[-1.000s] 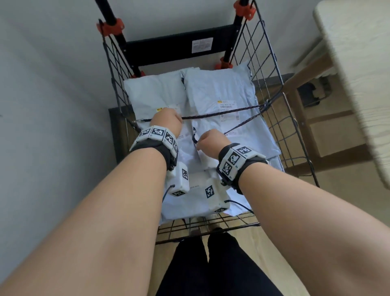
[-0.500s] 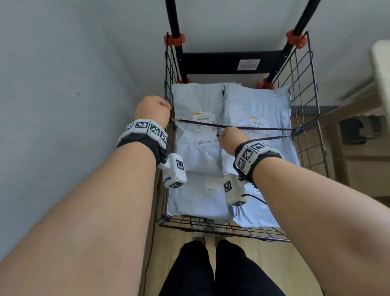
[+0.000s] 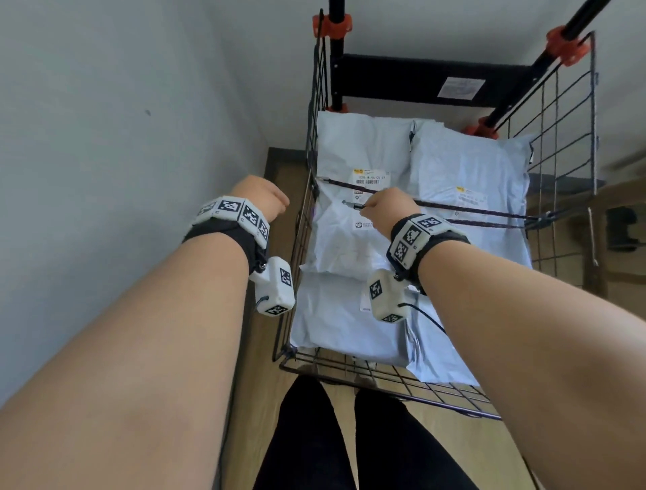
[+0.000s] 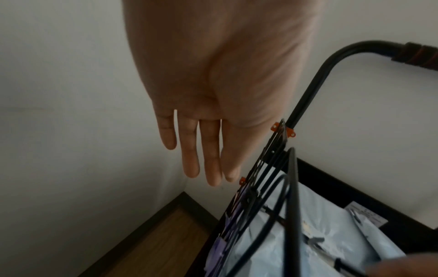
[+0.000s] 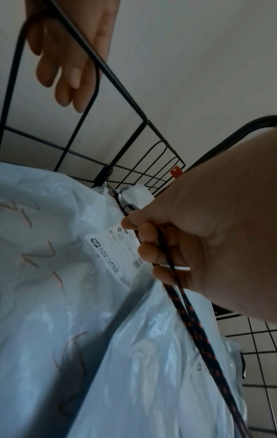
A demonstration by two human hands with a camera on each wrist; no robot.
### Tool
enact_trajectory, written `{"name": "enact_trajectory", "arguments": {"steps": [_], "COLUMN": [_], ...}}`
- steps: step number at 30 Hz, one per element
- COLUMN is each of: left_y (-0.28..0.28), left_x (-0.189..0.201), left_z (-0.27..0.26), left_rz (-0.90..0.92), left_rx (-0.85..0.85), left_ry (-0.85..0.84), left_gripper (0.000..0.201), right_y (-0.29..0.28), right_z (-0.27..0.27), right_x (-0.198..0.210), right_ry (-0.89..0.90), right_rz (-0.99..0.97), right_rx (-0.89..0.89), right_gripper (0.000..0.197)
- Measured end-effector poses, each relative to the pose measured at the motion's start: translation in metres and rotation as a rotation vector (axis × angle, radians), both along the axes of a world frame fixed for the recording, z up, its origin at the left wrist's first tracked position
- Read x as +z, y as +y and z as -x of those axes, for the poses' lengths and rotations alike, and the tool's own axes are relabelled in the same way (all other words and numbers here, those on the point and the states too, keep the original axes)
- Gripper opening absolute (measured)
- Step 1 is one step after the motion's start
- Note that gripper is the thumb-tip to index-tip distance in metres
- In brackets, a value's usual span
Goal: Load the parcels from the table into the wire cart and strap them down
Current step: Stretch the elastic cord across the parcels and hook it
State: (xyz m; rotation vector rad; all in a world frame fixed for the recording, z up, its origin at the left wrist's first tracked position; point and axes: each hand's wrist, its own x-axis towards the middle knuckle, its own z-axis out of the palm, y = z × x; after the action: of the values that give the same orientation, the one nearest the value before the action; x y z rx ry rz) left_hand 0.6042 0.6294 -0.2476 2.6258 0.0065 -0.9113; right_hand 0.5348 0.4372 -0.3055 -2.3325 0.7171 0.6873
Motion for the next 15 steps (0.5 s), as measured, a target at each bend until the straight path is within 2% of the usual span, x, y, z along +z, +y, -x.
{"name": "enact_trajectory", "arguments": {"steps": [5, 15], "left_y": [0.002, -0.004], "left_x": [-0.02, -0.041], "left_z": [-0.001, -0.008], "left_rz": [0.017, 0.029], "left_rx": [-0.07, -0.119], "left_ry": [0.126, 0.245], "left_gripper": [0.023, 0.022], "right_y": [0.006, 0.028], "right_z": [-0.006, -0.01], "right_x": [-0.012, -0.031], "right_ry": [-0.042, -0.081], "right_rz": [-0.028, -0.089], "right_rx": [-0.112, -0.196], "right_gripper": [0.023, 0.01]}}
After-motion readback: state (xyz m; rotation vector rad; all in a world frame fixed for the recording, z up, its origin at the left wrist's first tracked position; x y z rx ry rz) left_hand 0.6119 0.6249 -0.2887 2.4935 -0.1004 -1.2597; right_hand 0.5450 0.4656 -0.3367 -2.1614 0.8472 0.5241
